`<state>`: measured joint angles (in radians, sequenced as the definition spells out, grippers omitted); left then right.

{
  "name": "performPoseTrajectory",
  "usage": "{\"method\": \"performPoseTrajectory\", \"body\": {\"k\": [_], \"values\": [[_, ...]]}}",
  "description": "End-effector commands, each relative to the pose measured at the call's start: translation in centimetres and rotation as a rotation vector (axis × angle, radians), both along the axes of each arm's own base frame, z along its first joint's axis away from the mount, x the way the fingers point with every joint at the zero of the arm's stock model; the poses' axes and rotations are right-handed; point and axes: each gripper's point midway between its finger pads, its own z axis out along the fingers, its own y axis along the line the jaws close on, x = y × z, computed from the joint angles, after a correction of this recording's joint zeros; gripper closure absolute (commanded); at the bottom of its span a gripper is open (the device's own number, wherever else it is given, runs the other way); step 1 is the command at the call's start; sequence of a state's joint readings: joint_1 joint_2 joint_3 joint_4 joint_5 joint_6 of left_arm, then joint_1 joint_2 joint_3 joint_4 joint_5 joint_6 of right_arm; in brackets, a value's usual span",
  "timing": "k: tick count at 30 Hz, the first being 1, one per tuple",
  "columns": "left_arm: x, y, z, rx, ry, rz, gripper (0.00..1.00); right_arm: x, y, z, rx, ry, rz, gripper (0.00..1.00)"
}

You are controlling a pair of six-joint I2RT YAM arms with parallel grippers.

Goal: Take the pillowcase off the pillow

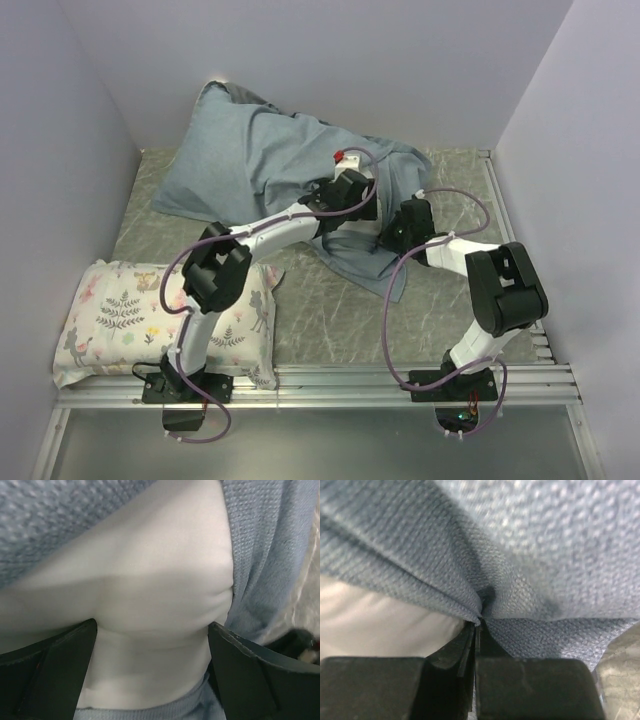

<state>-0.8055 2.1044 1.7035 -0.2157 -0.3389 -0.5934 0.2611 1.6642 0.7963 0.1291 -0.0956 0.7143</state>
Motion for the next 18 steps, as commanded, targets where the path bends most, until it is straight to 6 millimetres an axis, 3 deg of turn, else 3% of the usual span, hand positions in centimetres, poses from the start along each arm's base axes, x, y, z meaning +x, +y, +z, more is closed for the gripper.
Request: {"method": "performPoseTrajectory", "body": {"k": [1, 3, 4, 5, 7, 9, 10, 12, 18], "values": [[0.6, 0.7, -5.2, 0.109, 0.078, 0.047, 0.01, -0.3, 0.6, 1.4, 0.036, -0.03, 0.017, 1.0], [0.8, 0.0, -5.8, 0.116, 0.098, 0.027, 0.02, -0.3, 0.6, 1.7, 0.038, -0.041, 0.019, 1.0], [0.8, -0.1, -7.1, 0.13, 0.116, 0.015, 0.17, -0.3, 0.6, 2.0, 0.038, -0.049, 0.019, 1.0], [1.1, -0.5, -6.7, 0.121, 0.109, 0.01, 0.33, -0.4, 0.5, 2.1, 0.036, -0.053, 0.02, 1.0], [1.4, -0.5, -7.2, 0.142, 0.118, -0.003, 0.79, -0.4, 0.4, 2.7, 0.026, -0.067, 0.023, 1.0], [2.4, -1.0, -5.6, 0.127, 0.097, -0.011, 0.97, -0.4, 0.3, 3.0, 0.008, -0.08, 0.024, 0.99], [2.8, -0.5, -5.6, 0.138, 0.106, -0.003, 1.0, -0.6, 0.3, 3.4, 0.001, -0.085, 0.027, 0.99], [4.1, -0.5, -3.3, 0.108, 0.073, 0.001, 1.0, -0.7, 0.4, 3.7, -0.017, -0.097, 0.036, 0.99], [8.5, 2.7, 5.5, -0.033, -0.021, 0.07, 1.0, -1.7, 1.5, 4.2, -0.067, -0.112, 0.074, 0.99]]}}
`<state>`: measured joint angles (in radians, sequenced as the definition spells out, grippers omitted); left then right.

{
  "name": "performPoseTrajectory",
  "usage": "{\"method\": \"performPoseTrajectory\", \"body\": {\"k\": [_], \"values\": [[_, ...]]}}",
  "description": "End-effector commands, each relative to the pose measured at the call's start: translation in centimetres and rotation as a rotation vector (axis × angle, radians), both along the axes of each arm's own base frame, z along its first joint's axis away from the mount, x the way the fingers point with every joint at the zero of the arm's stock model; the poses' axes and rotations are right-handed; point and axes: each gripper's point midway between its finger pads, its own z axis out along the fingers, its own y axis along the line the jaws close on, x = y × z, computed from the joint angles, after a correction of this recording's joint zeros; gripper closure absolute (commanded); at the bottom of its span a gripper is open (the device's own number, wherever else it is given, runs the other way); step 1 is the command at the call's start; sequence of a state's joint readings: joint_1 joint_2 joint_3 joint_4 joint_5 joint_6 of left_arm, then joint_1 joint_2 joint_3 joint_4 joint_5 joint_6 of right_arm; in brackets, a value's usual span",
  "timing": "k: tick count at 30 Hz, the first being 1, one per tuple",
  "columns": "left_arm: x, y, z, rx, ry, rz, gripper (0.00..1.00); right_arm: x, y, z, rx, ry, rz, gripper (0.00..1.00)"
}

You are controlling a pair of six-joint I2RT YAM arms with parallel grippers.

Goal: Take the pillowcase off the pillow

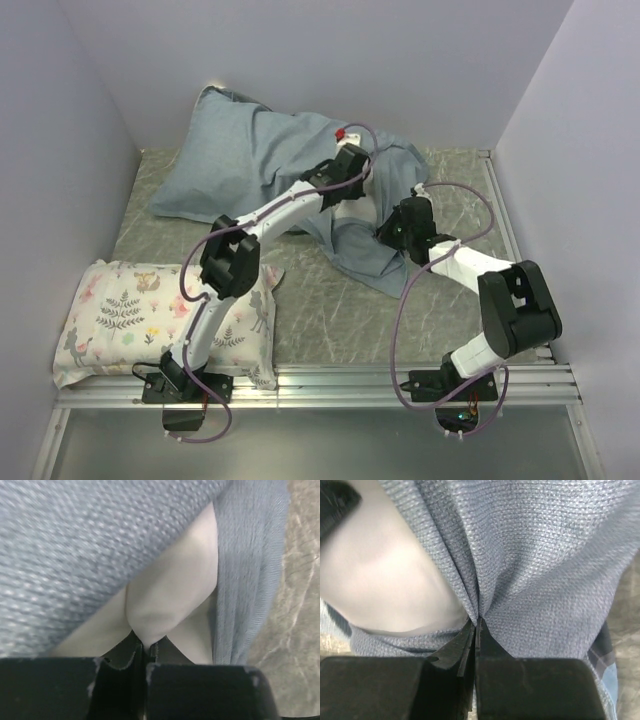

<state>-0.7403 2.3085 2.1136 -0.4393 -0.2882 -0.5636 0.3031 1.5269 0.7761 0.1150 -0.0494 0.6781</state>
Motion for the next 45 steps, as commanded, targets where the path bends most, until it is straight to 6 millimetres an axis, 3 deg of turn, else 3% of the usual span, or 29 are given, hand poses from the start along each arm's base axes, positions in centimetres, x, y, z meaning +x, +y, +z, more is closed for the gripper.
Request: {"method": "performPoseTrajectory", "body": {"k": [1, 7, 9, 10, 14, 18, 19, 21, 22, 23, 24, 25, 26, 31, 32, 35, 37, 41, 42, 44, 45], "values": [[4.1, 4.4, 4.9, -0.059, -0.055, 0.082, 1.0, -1.4, 1.0, 0.0, -0.047, 0.001, 0.049, 0.99], [6.0, 7.1, 9.2, -0.16, -0.081, 0.088, 1.0, -2.5, 1.1, -2.5, -0.089, 0.054, 0.038, 0.99], [5.7, 7.3, 10.3, -0.192, -0.079, 0.064, 1.0, -2.3, 0.6, -3.0, -0.104, 0.07, 0.016, 0.99], [5.7, 8.0, 12.2, -0.219, -0.107, 0.066, 1.0, -2.2, 0.5, -3.3, -0.108, 0.077, 0.011, 0.99], [6.0, 9.7, 15.5, -0.321, -0.116, 0.037, 1.0, -1.7, 0.1, -3.5, -0.139, 0.066, -0.022, 1.0], [5.1, 9.9, 16.4, -0.329, -0.101, -0.015, 1.0, -1.4, -0.2, -3.7, -0.142, 0.068, -0.04, 1.0], [4.0, 9.8, 17.8, -0.351, -0.111, -0.048, 1.0, -0.9, -0.4, -3.4, -0.144, 0.059, -0.051, 0.99], [3.1, 9.8, 16.5, -0.353, -0.083, -0.073, 1.0, -0.1, -1.1, -3.3, -0.14, 0.063, -0.078, 0.99], [2.1, 9.9, 17.7, -0.37, -0.095, -0.091, 1.0, 0.7, -1.2, -2.5, -0.122, 0.054, -0.083, 0.99], [1.1, 9.6, 15.9, -0.378, -0.056, -0.121, 1.0, 1.2, -1.6, -2.3, -0.116, 0.054, -0.092, 0.99], [0.2, 9.3, 15.7, -0.391, -0.051, -0.145, 1.0, 2.0, -2.6, -2.1, -0.113, 0.052, -0.117, 0.99], [-1.5, 9.3, 17.3, -0.411, -0.076, -0.175, 1.0, 3.0, -2.8, -1.0, -0.103, 0.032, -0.128, 0.99], [-2.7, 9.4, 14.7, -0.39, -0.025, -0.179, 1.0, 3.5, -3.2, -0.7, -0.105, 0.025, -0.131, 0.99], [-8.3, 8.1, 14.1, -0.352, -0.017, -0.271, 1.0, 6.8, -4.1, 2.3, -0.094, -0.029, -0.151, 0.98], [-9.2, 7.9, 12.6, -0.325, 0.002, -0.281, 1.0, 7.0, -4.1, 2.8, -0.096, -0.042, -0.143, 0.98], [-10.8, 7.4, 11.3, -0.298, 0.013, -0.293, 1.0, 6.9, -3.1, 5.0, -0.071, -0.088, -0.091, 0.93], [-11.0, 7.2, 10.5, -0.285, 0.024, -0.286, 1.0, 6.3, -2.7, 7.0, -0.08, -0.135, -0.072, 0.85], [-10.8, 6.9, 10.2, -0.299, 0.023, -0.278, 1.0, 3.8, -2.5, 10.3, -0.121, -0.201, -0.049, 0.58], [-10.9, 6.7, 10.1, -0.3, 0.024, -0.28, 1.0, 3.0, -2.4, 12.1, -0.113, -0.244, -0.041, 0.5], [-10.7, 6.3, 10.3, -0.305, 0.021, -0.286, 1.0, 1.8, -2.4, 12.8, -0.136, -0.264, -0.037, 0.42], [-10.8, 6.0, 10.0, -0.302, 0.027, -0.291, 1.0, 0.9, -1.7, 14.2, -0.135, -0.304, -0.015, 0.36]]}}
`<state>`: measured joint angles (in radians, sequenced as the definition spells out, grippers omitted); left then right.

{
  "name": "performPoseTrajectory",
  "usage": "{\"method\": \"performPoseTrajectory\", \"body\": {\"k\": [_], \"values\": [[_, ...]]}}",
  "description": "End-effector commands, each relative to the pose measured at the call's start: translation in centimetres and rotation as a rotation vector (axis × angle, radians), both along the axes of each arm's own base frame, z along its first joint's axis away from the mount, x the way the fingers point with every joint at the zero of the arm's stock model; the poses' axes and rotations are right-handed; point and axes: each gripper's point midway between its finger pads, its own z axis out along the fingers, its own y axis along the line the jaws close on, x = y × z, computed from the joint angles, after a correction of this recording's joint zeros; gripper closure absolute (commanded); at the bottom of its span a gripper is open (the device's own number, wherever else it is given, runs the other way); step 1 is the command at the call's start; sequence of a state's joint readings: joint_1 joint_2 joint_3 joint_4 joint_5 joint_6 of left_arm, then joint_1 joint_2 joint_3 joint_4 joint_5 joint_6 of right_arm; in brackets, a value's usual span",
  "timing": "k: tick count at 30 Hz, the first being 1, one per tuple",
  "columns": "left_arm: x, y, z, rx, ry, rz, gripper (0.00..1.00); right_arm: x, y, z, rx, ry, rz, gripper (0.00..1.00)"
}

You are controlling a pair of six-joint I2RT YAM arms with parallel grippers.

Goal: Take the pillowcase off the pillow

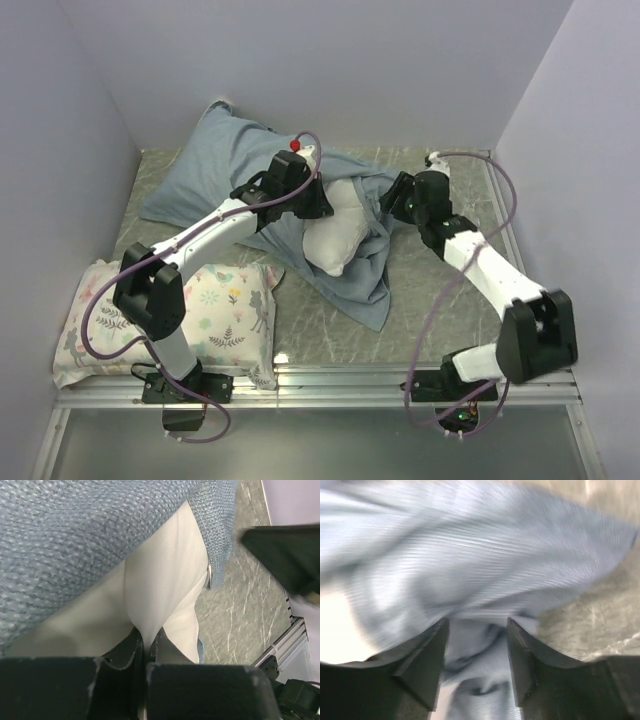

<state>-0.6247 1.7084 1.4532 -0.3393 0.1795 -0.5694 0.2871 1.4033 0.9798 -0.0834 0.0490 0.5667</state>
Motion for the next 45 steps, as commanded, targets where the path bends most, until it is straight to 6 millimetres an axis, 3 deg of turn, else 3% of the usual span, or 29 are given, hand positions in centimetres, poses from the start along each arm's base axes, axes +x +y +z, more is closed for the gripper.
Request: {"method": "performPoseTrajectory", "body": {"k": [1, 4, 9, 13, 15, 16, 17, 19, 20, 23, 24, 27, 30, 32, 37, 39, 45], "values": [[1.1, -1.5, 4.1, -0.083, -0.111, -0.011, 1.0, -1.8, 0.5, 5.2, -0.068, -0.155, 0.017, 0.34], [1.0, -2.1, 4.2, -0.087, -0.115, -0.022, 1.0, -2.0, 2.4, 6.4, -0.147, -0.178, 0.069, 0.26], [0.6, -2.0, 5.0, -0.089, -0.128, -0.02, 1.0, 0.1, 3.3, 4.2, -0.22, -0.087, 0.085, 0.26], [0.2, -1.7, 5.8, -0.089, -0.141, -0.02, 1.0, 1.5, 2.7, 3.5, -0.261, -0.062, 0.068, 0.33], [-0.4, -1.5, 5.9, -0.089, -0.141, -0.025, 1.0, 2.1, 2.2, 3.5, -0.276, -0.052, 0.054, 0.42], [-0.5, -1.4, 6.0, -0.092, -0.145, -0.028, 1.0, 2.4, 1.7, 3.5, -0.281, -0.047, 0.034, 0.5], [-0.7, -1.3, 6.2, -0.095, -0.148, -0.03, 1.0, 3.0, 0.4, 3.3, -0.285, -0.035, 0.001, 0.65], [-1.4, -1.0, 6.6, -0.104, -0.156, -0.037, 1.0, 3.6, -0.8, 3.5, -0.264, -0.024, -0.03, 0.79], [-1.8, -0.8, 7.2, -0.111, -0.167, -0.039, 1.0, 4.1, -2.3, 3.1, -0.259, -0.008, -0.066, 0.85], [-2.5, 0.0, 7.2, -0.105, -0.166, -0.031, 1.0, 5.0, -4.1, 2.3, -0.236, 0.027, -0.114, 0.9], [-3.0, 0.5, 7.8, -0.111, -0.179, -0.025, 1.0, 5.5, -5.5, 2.1, -0.23, 0.034, -0.146, 0.91], [-4.0, 1.6, 9.4, -0.131, -0.212, -0.008, 1.0, 6.6, -7.1, 0.8, -0.188, 0.055, -0.177, 0.91], [-4.9, 2.3, 11.2, -0.154, -0.24, -0.012, 1.0, 8.2, -7.7, -0.3, -0.107, 0.068, -0.164, 0.92], [-5.6, 2.7, 12.6, -0.176, -0.263, -0.012, 1.0, 9.1, -6.8, -1.2, -0.029, 0.084, -0.12, 0.92], [-5.9, 3.7, 16.0, -0.246, -0.324, 0.045, 1.0, 11.2, -3.6, 0.1, 0.125, 0.028, 0.0, 0.93], [-5.3, 4.2, 17.3, -0.286, -0.337, 0.11, 1.0, 11.1, -1.9, 0.8, 0.193, -0.009, 0.074, 0.92], [-5.6, 2.4, 25.2, -0.64, -0.461, 0.085, 1.0, 9.5, 4.1, 4.3, 0.44, -0.116, 0.427, 0.83]]}}
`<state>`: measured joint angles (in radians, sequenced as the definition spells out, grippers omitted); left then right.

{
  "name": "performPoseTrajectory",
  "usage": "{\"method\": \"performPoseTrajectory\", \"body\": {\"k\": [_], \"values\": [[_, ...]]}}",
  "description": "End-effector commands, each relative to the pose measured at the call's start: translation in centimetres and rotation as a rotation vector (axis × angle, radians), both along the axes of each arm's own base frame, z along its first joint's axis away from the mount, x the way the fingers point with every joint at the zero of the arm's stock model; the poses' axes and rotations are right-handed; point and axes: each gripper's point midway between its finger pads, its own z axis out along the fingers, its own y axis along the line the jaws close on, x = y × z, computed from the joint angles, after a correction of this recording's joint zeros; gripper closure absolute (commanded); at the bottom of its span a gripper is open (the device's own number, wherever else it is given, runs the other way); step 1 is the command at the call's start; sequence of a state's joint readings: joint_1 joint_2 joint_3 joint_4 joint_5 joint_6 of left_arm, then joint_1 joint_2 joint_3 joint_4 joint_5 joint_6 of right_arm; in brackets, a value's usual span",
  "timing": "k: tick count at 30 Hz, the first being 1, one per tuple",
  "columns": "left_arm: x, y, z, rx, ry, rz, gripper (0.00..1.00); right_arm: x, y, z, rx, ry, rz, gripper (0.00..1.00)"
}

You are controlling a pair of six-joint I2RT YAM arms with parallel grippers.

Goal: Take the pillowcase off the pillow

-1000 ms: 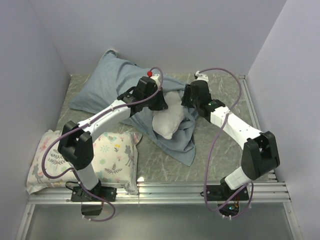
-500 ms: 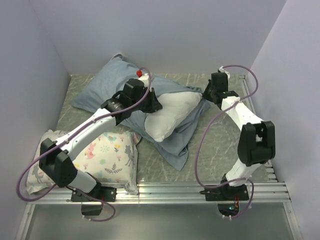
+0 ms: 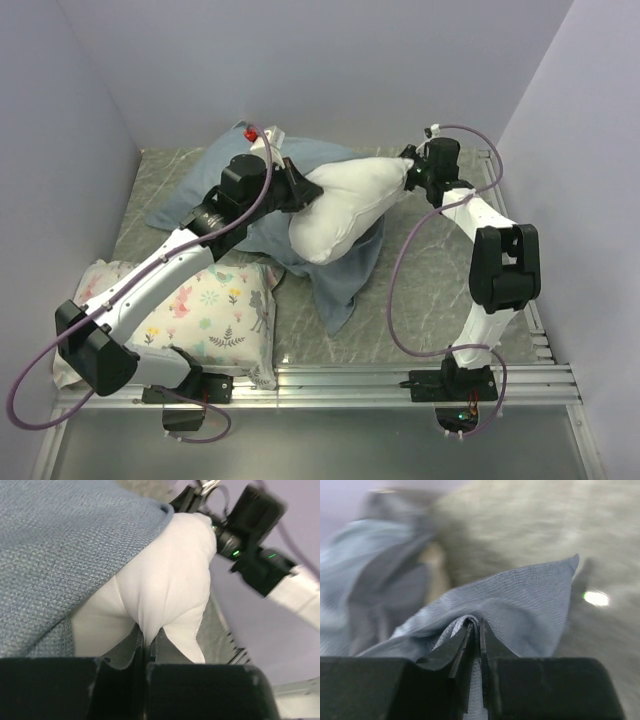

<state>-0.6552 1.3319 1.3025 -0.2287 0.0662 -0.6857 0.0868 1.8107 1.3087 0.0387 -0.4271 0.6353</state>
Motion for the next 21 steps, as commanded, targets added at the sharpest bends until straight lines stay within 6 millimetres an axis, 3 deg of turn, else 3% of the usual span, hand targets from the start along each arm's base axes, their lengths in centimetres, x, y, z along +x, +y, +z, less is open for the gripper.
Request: {"method": "performPoseTrajectory", "body": {"k": [1, 3, 5, 8, 9, 10, 11, 12, 13, 14, 15, 16, 21], "values": [[-0.9, -1.3, 13.6, -0.397, -0.283, -0.043, 1.0, -0.9, 4.2, 4.5, 0.196, -0.148, 0.27, 0.76], [0.1, -2.2, 14.6, -0.422, -0.31, -0.039, 1.0, -1.2, 4.7, 4.9, 0.207, -0.144, 0.306, 0.68], [1.7, -3.0, 13.9, -0.418, -0.3, -0.015, 1.0, -1.3, 4.6, 5.2, 0.187, -0.147, 0.314, 0.6], [3.8, -3.3, 13.4, -0.417, -0.297, 0.045, 1.0, -1.1, 2.5, 5.4, 0.115, -0.131, 0.174, 0.46], [4.3, -3.1, 14.0, -0.423, -0.307, 0.074, 1.0, -1.5, 1.9, 4.6, 0.106, -0.107, 0.142, 0.44], [4.8, -3.0, 14.0, -0.424, -0.306, 0.09, 1.0, -1.9, 1.1, 5.8, 0.105, -0.118, 0.099, 0.39], [5.7, -3.4, 13.2, -0.415, -0.294, 0.108, 1.0, -1.6, -0.1, 5.6, 0.074, -0.108, 0.021, 0.37], [6.0, -3.5, 13.9, -0.429, -0.303, 0.112, 1.0, -2.2, -0.7, 4.9, 0.052, -0.065, -0.014, 0.36], [6.4, -3.8, 13.9, -0.429, -0.301, 0.115, 1.0, -2.6, -1.2, 6.3, 0.037, -0.091, -0.043, 0.35], [7.3, -4.6, 12.8, -0.418, -0.281, 0.117, 1.0, -2.8, -1.7, 7.0, 0.026, -0.108, -0.076, 0.33], [7.7, -4.7, 13.5, -0.428, -0.288, 0.122, 1.0, -3.3, -2.8, 6.4, 0.001, -0.083, -0.134, 0.32], [8.2, -5.0, 13.0, -0.415, -0.276, 0.132, 1.0, -3.9, -3.5, 7.8, -0.006, -0.112, -0.169, 0.31], [10.4, -5.5, 11.2, -0.408, -0.252, 0.187, 1.0, -5.0, -7.2, 7.6, -0.049, -0.055, -0.288, 0.28]]}}
